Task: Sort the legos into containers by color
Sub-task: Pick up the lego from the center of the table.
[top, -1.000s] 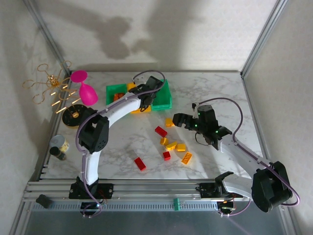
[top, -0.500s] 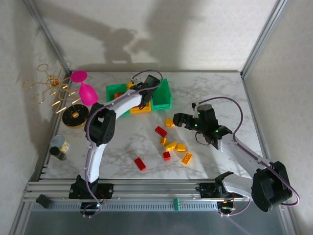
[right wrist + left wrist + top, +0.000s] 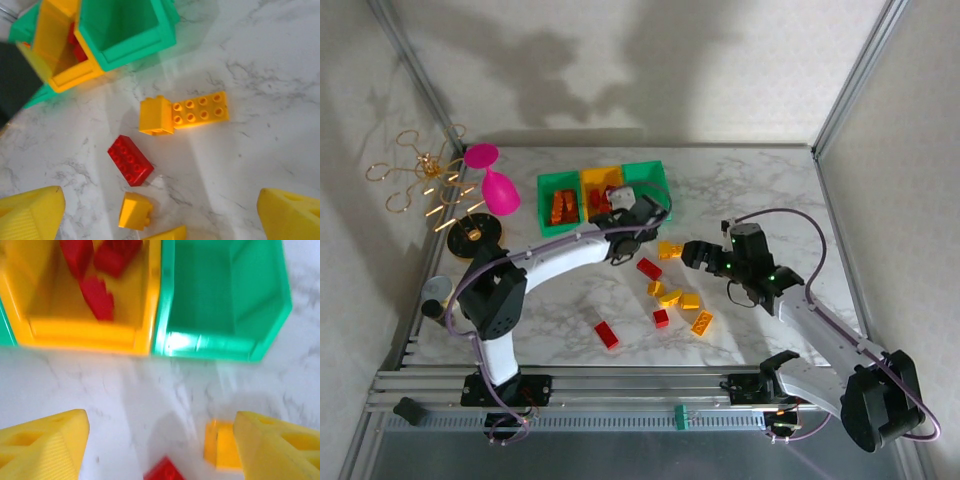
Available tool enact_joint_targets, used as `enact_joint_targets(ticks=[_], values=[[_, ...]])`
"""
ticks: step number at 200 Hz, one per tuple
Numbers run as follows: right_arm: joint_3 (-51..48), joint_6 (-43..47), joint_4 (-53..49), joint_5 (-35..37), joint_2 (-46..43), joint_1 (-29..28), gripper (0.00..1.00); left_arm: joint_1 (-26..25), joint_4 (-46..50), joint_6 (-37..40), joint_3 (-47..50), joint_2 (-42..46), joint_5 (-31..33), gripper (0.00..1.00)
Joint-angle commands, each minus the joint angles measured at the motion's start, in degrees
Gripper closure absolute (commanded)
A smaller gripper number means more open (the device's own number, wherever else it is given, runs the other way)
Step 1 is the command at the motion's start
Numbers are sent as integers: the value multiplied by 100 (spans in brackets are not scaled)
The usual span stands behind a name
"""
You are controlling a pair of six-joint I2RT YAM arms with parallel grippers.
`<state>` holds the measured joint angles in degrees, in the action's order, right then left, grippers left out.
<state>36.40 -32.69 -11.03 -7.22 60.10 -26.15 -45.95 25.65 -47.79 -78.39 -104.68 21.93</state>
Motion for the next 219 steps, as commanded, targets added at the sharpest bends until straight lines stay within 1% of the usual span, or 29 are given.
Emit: enact_joint_targets(ticks=[1, 34, 62, 80, 121, 133, 147, 170, 219], values=[[-152, -169, -364, 84, -56, 66, 1, -214, -171, -633, 478, 102, -372, 24], [-390, -207, -308, 35, -52, 232, 1, -493, -238, -969, 616, -139, -521, 22], [-559, -220, -173, -82, -108, 430, 1, -557, -458, -1101, 568, -399, -711, 21], [-607, -187, -136, -188, -87, 574, 1, -614, -387, -1104, 389, -642, -760, 20], [-718, -128, -34, -360, -158, 781, 2, -652, -440, -1098, 179, -1005, -748, 24], [-756, -120, -6, -393, -157, 811, 2, -661, -452, -1079, 90, -1141, -776, 26], [-779, -105, 4, -412, -139, 846, 2, -649, -479, -1062, 20, -1265, -805, 32], [-805, -98, 37, -437, -144, 863, 1, -652, -359, -1061, -80, -1400, -658, 40], [-833, -62, 168, -563, -129, 868, 1, -575, -385, -978, 20, -1393, -497, 56]])
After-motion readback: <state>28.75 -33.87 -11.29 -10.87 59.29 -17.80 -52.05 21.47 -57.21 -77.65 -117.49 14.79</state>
